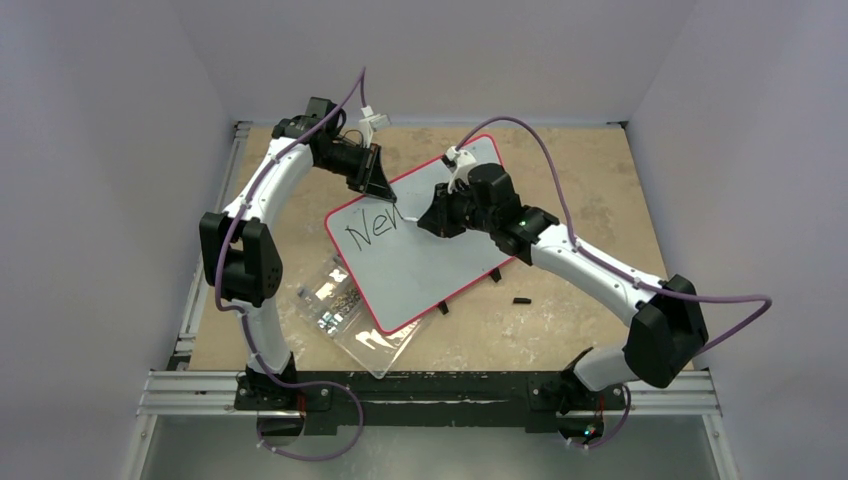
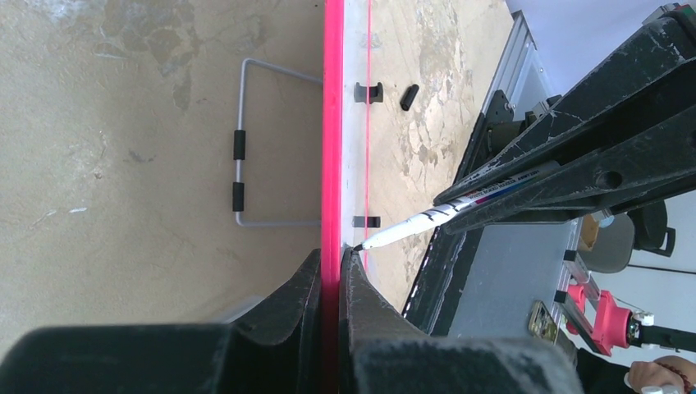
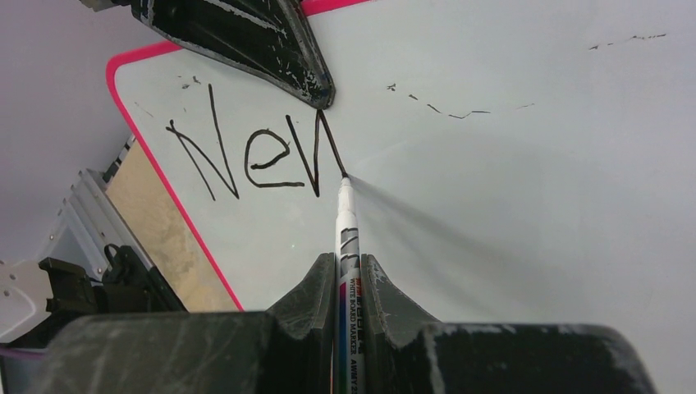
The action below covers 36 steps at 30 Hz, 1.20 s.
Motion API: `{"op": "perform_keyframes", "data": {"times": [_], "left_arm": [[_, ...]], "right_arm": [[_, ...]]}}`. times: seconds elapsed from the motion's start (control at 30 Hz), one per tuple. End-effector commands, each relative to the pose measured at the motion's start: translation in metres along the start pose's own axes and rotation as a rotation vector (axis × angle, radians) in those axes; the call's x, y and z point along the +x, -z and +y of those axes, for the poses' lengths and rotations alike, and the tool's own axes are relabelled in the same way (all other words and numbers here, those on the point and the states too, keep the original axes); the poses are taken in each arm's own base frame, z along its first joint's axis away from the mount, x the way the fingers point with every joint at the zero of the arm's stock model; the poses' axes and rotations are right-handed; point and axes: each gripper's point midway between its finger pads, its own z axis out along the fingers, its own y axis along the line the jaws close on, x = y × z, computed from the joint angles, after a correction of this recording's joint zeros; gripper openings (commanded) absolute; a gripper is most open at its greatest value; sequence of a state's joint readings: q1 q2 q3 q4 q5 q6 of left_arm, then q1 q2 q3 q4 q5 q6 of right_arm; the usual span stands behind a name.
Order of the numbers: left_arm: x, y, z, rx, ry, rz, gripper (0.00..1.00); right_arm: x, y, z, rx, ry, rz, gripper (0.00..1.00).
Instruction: Write a sentence on the whiteboard
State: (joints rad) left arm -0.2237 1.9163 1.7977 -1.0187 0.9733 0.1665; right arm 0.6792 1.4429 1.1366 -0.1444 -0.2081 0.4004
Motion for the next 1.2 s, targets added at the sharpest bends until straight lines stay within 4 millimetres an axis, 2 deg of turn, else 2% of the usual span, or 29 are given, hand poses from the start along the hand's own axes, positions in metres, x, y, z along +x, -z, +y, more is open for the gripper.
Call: {"op": "perform_keyframes", "data": {"times": [0.0,0.13,0.57,0.8,1.0,1.17], "left_arm": [[0.009,-0.002,-0.012,-0.033,-0.09,0.047,0.0],[0.009,-0.001,-0.013,-0.035,-0.092,0.046,0.0],[0.009,0.0,-0.014,-0.035,-0.097,0.044,0.0],[0.009,0.001,-0.015,-0.036,-0.104,0.04,0.0],[0.008,0.002,-0.015,-0.046,-0.108,0.036,0.0],[0.005,0.005,-0.019,-0.055,-0.121,0.025,0.0]], "right_arm": [[0.001,0.003,-0.014,0.061,0.002,-0.008,0.0],[-0.008,0.001,-0.013,0.062,0.009,-0.017,0.0],[-0.053,-0.006,-0.009,0.069,0.041,-0.072,0.0],[-0.058,-0.007,-0.006,0.059,0.043,-0.075,0.0],[-0.061,0.004,0.002,0.036,0.048,-0.087,0.0],[-0.077,0.027,0.016,0.006,0.065,-0.132,0.0]]}}
